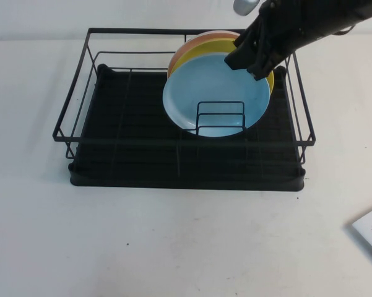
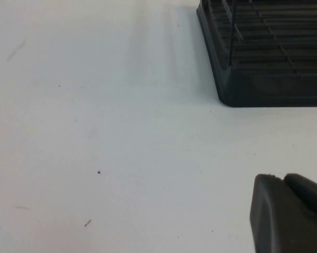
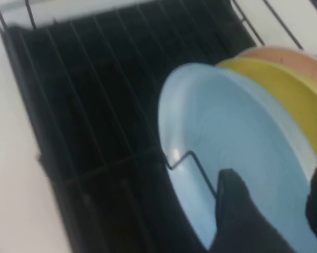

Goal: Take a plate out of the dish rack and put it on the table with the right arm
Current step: Grasp the plate from the shelf

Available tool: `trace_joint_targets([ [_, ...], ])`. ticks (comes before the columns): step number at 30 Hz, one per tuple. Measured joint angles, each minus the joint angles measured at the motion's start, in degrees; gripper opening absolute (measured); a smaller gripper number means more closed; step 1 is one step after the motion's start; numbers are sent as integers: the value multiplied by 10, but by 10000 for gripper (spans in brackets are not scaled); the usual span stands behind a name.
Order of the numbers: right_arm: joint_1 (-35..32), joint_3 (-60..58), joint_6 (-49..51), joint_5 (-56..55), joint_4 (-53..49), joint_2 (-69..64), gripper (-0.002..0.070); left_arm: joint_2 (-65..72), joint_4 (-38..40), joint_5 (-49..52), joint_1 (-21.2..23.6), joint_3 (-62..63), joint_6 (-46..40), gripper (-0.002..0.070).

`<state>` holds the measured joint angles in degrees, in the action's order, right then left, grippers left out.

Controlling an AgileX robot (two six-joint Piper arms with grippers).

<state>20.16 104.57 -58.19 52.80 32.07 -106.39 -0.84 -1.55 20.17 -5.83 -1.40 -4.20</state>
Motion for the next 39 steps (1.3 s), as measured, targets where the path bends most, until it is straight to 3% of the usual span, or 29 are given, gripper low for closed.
trace_joint_targets([
  [8,18,35,-52,-12,-40,-53,302,0,0,0,0,0,0,-4],
  [39,33,45,-103,-80,-71,-57,300,0,0,0,0,0,0,-4],
])
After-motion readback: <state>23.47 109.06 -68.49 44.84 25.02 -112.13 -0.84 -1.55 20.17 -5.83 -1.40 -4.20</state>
